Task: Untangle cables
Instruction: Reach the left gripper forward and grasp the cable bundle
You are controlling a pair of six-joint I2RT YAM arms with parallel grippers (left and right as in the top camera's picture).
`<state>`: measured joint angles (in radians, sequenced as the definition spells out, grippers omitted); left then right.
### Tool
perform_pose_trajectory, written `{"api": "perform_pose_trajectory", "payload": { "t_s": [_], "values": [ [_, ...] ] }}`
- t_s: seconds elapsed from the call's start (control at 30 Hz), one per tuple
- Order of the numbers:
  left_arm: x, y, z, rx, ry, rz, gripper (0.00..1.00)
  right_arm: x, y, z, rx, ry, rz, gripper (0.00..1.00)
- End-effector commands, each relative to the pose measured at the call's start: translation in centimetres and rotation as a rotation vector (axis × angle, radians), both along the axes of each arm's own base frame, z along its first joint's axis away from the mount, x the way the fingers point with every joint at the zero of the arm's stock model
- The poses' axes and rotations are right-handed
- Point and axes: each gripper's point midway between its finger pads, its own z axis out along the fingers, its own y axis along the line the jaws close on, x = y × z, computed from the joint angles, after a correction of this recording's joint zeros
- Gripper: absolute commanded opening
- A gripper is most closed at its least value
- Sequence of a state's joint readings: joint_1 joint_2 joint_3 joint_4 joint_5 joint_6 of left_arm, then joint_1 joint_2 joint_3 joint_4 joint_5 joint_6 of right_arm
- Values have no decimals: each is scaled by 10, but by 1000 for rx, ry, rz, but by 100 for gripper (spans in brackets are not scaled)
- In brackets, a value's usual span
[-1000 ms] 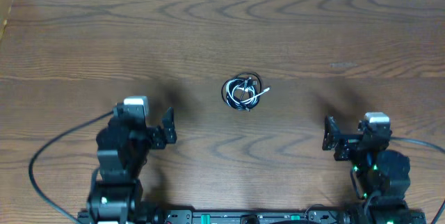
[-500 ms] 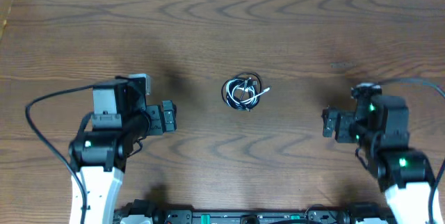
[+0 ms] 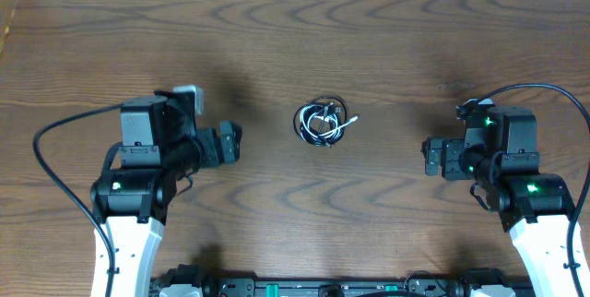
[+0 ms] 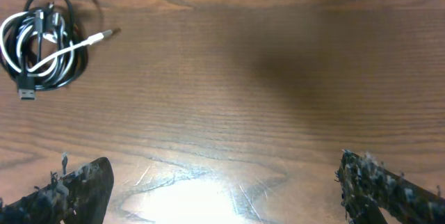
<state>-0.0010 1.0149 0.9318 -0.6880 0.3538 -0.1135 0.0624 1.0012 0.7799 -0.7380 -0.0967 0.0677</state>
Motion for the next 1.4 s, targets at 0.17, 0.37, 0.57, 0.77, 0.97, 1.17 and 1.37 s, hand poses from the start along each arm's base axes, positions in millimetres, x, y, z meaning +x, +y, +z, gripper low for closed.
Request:
{"api": "perform_pose_trajectory", "payload": {
  "t_s": [0.17, 0.37, 0.57, 0.77, 0.97, 1.17, 1.37],
  "values": [
    [42, -17, 9, -83, -27, 9, 98, 6, 5, 11, 13, -39, 26, 99],
    [75, -37, -8, 2, 36, -17, 98, 7, 6, 12, 20, -42, 31, 99],
    [96, -80, -51, 48, 70, -104, 99, 8, 8, 13, 26, -51, 35, 99],
    [102, -122, -100, 79, 125, -195, 99, 9, 8, 13, 26, -52, 35, 99],
    [95, -133, -150, 157, 218, -219, 100, 9, 8, 13, 26, -52, 35, 99],
    [85, -143, -180, 182, 279, -254, 94, 8, 8, 13, 26, -50, 35, 99],
    [77, -153, -193, 196, 305, -283, 77, 8, 8, 13, 26, -49, 35, 99]
  ]
}}
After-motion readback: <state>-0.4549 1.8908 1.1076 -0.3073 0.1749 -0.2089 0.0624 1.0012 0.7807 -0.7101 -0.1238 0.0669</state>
